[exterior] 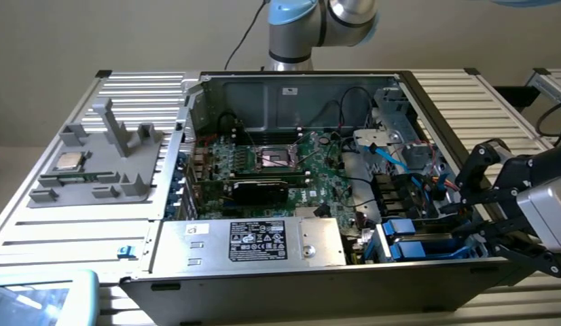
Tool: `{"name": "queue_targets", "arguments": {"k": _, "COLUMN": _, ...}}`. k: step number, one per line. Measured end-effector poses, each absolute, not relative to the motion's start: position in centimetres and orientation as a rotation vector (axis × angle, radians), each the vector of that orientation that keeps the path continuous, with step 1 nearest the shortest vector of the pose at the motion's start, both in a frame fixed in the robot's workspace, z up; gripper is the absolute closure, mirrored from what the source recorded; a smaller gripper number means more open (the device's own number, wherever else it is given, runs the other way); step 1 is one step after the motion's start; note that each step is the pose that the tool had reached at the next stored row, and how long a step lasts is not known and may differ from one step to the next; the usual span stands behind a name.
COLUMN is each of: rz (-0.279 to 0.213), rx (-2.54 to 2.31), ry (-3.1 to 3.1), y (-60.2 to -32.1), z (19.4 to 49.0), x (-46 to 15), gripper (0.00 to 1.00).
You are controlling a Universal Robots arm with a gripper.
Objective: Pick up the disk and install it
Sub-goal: 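Insert the first disk wire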
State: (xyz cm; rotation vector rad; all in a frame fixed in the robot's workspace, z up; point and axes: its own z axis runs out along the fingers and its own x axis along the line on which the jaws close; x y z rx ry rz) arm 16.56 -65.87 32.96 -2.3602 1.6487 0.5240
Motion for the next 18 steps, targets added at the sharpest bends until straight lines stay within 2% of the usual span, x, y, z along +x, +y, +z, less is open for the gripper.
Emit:
{"name": "queue_targets", "arguments": {"k": 7, "rz": 0.526, "rx": -2.366, "ry": 1.64, "y": -65.8, "z": 32.74, "x": 16.56, "gripper": 0.66}}
{"name": "queue_targets", "arguments": {"k": 9, "rz": 0.527, "rx": -2.367, "ry": 1.639, "y": -65.78, "z": 32.72, "x": 16.56, "gripper": 0.68}}
{"name": "queue_targets", "arguments": {"k": 11, "rz": 0.527, "rx": -2.367, "ry": 1.638, "y": -65.78, "z": 32.7, "x": 16.57, "gripper": 0.81}}
{"name": "queue_targets", "arguments": {"k": 18, "rz": 0.523, "rx": -2.371, "ry": 1.641, "y": -65.62, "z": 32.82, "x": 16.55, "gripper": 0.84}}
